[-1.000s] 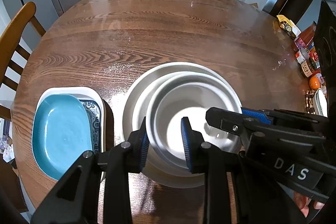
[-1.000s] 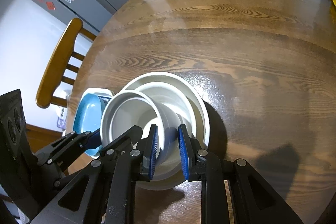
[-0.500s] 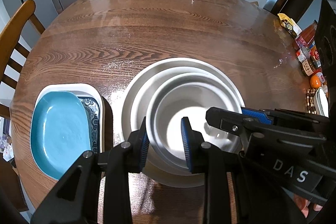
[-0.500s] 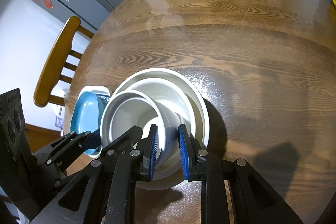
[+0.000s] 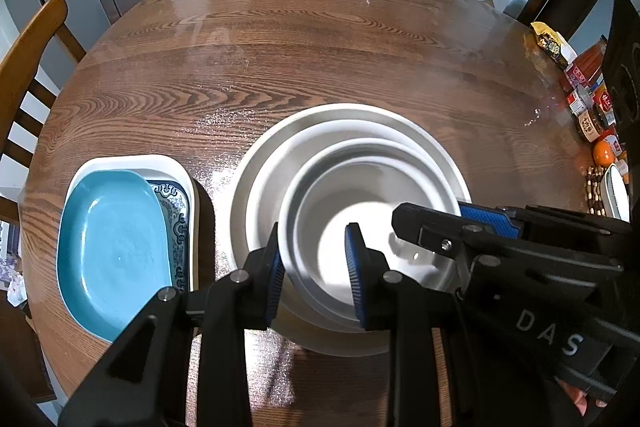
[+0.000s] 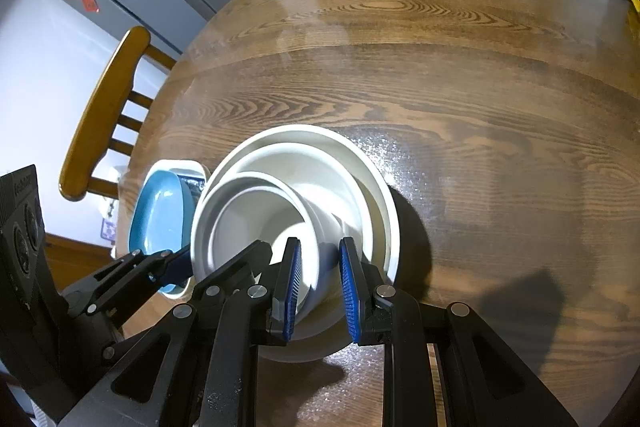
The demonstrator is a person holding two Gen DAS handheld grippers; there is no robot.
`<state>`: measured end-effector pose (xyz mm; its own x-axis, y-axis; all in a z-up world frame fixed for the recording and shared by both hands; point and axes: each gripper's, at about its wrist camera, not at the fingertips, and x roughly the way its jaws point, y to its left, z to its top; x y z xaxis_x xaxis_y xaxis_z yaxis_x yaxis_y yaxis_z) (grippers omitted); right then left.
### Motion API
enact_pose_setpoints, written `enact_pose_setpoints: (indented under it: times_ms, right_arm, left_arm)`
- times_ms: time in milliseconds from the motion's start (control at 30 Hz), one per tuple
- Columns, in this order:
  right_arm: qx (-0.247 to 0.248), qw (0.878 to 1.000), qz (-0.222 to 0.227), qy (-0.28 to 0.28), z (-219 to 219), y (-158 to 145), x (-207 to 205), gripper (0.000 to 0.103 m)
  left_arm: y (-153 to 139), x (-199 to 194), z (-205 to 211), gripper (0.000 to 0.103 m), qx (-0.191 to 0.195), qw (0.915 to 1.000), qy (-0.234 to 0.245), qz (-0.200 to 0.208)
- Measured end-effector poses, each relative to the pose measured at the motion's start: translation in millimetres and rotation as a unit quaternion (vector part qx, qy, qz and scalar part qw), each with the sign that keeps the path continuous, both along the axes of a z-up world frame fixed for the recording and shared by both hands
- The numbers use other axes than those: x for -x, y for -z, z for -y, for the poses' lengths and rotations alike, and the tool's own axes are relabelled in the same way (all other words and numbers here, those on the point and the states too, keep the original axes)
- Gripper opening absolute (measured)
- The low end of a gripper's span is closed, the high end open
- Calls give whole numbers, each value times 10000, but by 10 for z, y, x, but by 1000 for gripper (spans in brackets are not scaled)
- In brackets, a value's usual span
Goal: Organize plates and bowls
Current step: 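Lower the small white bowl into the medium white bowl with both grippers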
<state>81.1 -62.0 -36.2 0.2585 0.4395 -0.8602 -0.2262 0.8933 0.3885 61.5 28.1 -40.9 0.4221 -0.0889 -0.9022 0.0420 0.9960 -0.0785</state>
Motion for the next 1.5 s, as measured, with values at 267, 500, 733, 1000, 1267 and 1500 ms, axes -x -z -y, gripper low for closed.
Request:
enact_pose_setpoints:
  times_ms: [267,500,733,1000,1267,1500]
  right_arm:
    - [40,10000,39,-16,-13,-7,-1,23]
    - [123,9998,132,-43,-18,-32,12,23]
    - [183,9996,215,-67,-20,-51,26,23]
    - [246,9992,294,-92,-13,-84,35,23]
    - [257,9991,312,-95,0,-100,41,23]
    - [263,9991,319,-96,-3,-101,43,23]
  left_arm:
    - [17,-8,-5,26,-28,10000,11,-2]
    - [23,-13,23,26,-65,10000,16,-9]
    - [21,-6,40,26,-58,10000,9,4]
    - [22,-2,49,26,-86,10000,16,1]
    - [15,5,46,26,-98,9999,24,13]
    - [3,7,47,26,-99,9999,28,20]
